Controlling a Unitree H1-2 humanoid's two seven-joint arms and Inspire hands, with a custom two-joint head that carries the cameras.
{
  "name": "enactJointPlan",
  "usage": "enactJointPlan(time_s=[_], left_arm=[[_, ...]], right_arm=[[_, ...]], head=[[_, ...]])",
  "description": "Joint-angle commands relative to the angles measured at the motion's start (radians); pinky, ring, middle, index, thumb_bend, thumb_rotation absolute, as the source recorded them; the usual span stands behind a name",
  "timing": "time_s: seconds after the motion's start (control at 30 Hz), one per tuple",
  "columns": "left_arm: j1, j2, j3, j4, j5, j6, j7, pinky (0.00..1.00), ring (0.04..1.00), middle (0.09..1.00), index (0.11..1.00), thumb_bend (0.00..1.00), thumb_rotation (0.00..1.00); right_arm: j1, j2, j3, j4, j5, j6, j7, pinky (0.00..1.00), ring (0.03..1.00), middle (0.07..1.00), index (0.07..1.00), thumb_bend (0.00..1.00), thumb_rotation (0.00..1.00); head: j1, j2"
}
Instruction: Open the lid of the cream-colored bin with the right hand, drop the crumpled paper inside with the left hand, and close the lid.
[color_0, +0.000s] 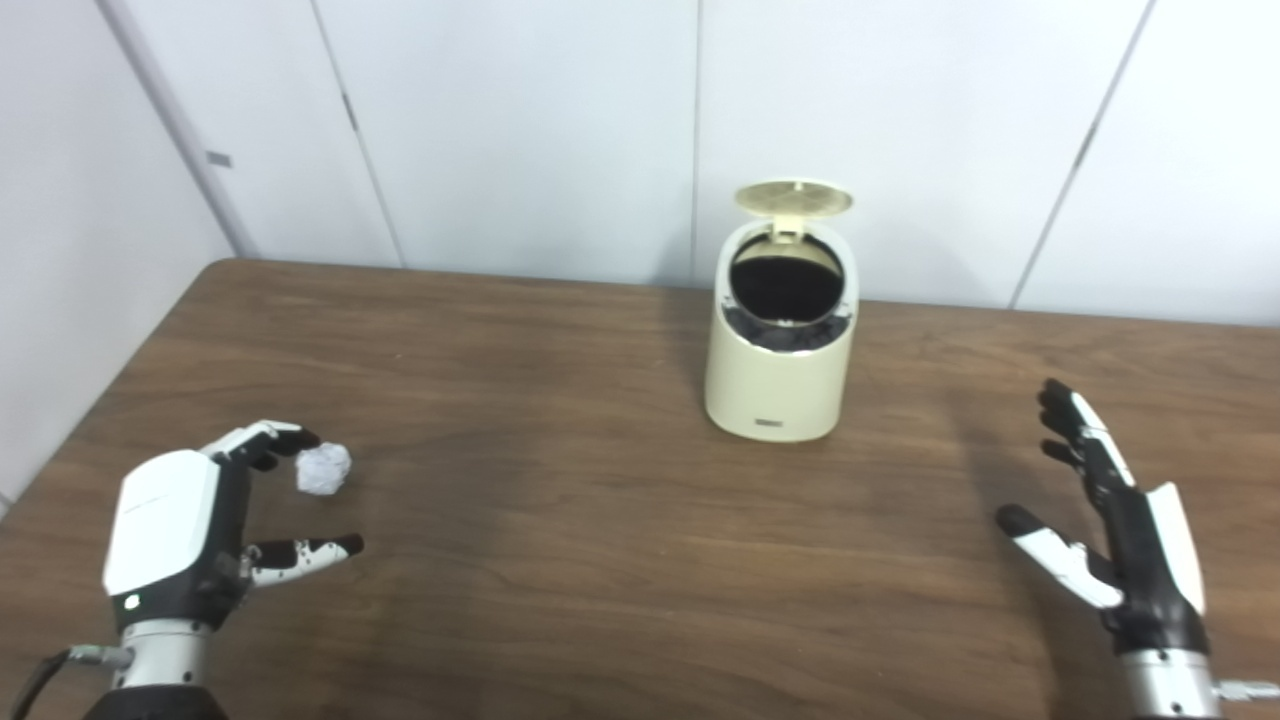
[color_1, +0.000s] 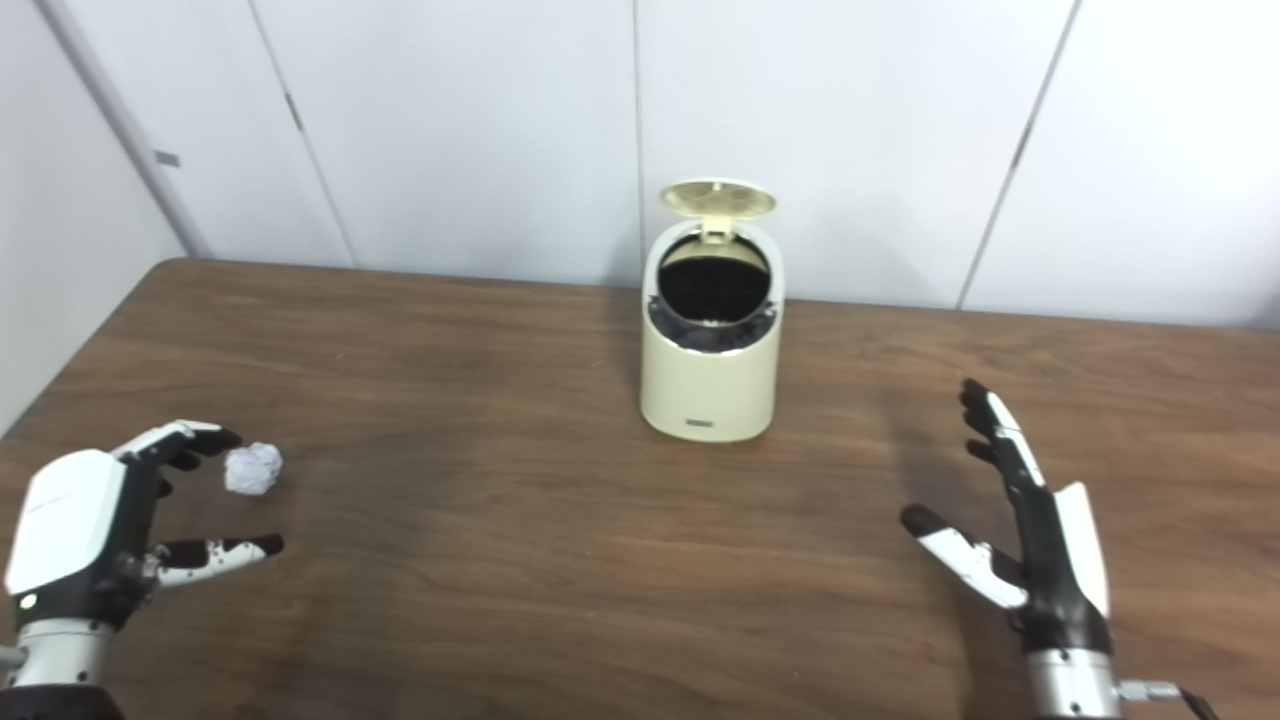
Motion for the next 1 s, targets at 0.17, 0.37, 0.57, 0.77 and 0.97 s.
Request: enactJointPlan(time_s=[0.17, 0.37, 0.57, 0.77, 0.97], left_arm=[[-0.029, -0.005, -0.029, 0.055, 0.063, 0.017, 0.084, 0.58, 0.714, 0.755, 0.726, 1.00, 0.30], [-0.051, -0.021, -0.059, 0.091, 0.096, 0.019, 0.145, 0.60, 0.732, 0.776, 0.751, 1.00, 0.32], [-0.055, -0.022, -0.078, 0.100, 0.102, 0.013, 0.196, 0.64, 0.753, 0.767, 0.754, 1.00, 0.29], [-0.061, -0.017, -0.096, 0.120, 0.123, 0.000, 0.254, 0.62, 0.733, 0.768, 0.756, 1.00, 0.28], [-0.081, -0.013, -0.104, 0.136, 0.133, 0.015, 0.275, 0.63, 0.741, 0.787, 0.777, 1.00, 0.29]], right_arm=[[-0.011, -0.064, -0.049, 0.049, 0.020, -0.047, 0.001, 0.82, 0.890, 0.893, 0.907, 0.90, 0.84], [-0.016, -0.093, -0.058, 0.071, 0.045, -0.062, 0.021, 0.78, 0.887, 0.896, 0.911, 0.92, 0.87], [-0.017, -0.092, -0.067, 0.064, 0.061, -0.037, 0.030, 0.69, 0.850, 0.878, 0.869, 0.97, 0.86], [-0.019, -0.097, -0.071, 0.078, 0.060, -0.041, 0.035, 0.66, 0.842, 0.866, 0.854, 0.99, 0.87], [-0.027, -0.098, -0.074, 0.100, 0.069, -0.048, 0.042, 0.62, 0.819, 0.856, 0.848, 1.00, 0.86]], head=[[0.135, -0.012], [0.191, -0.020], [0.210, -0.028], [0.243, -0.042], [0.259, -0.052]])
